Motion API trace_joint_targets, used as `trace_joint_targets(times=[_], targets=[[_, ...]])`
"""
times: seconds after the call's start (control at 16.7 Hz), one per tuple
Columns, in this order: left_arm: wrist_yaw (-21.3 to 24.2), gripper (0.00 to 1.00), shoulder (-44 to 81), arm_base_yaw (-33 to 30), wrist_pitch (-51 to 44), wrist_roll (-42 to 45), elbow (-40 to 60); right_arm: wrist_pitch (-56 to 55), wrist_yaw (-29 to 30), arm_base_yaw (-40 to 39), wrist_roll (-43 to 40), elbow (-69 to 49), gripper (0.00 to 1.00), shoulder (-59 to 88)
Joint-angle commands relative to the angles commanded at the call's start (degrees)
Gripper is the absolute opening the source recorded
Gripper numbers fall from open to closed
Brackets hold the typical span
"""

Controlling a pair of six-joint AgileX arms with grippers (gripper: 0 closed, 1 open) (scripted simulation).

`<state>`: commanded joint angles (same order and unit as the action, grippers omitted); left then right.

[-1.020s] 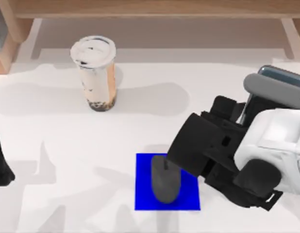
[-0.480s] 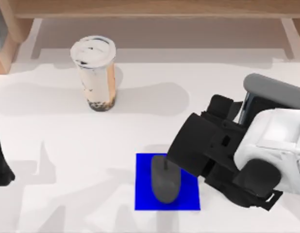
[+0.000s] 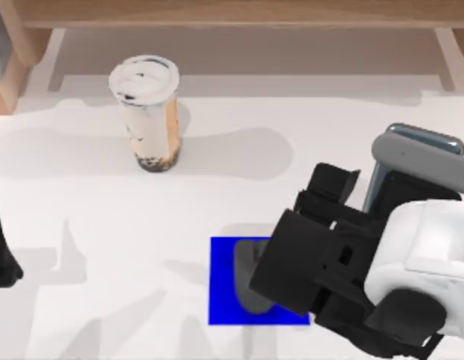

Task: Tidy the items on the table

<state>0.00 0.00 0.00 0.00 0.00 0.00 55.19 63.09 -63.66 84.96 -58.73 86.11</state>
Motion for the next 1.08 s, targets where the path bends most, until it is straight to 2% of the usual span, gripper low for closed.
trace_joint_targets(times=[0.18,0.42,0.84,1.08], targets=[[0.00,1.00,0.00,0.00,0.00,0.00,0.00,2.24,-0.63,-2.94,4.13,-0.06,1.00,0.47],[0.00,1.00,0.00,0.00,0.00,0.00,0.00,7.03,-0.05,-1.44,6.94,-0.49,1.00,2.00],[0.00,1.00,0.00,0.00,0.00,0.00,0.00,8.47,0.28,0.20,6.97,-0.51,1.00,1.96],[0.00,1.00,0.00,0.00,0.00,0.00,0.00,4.68,-3.99,0.74,1.44,2.02,1.00,-2.54]])
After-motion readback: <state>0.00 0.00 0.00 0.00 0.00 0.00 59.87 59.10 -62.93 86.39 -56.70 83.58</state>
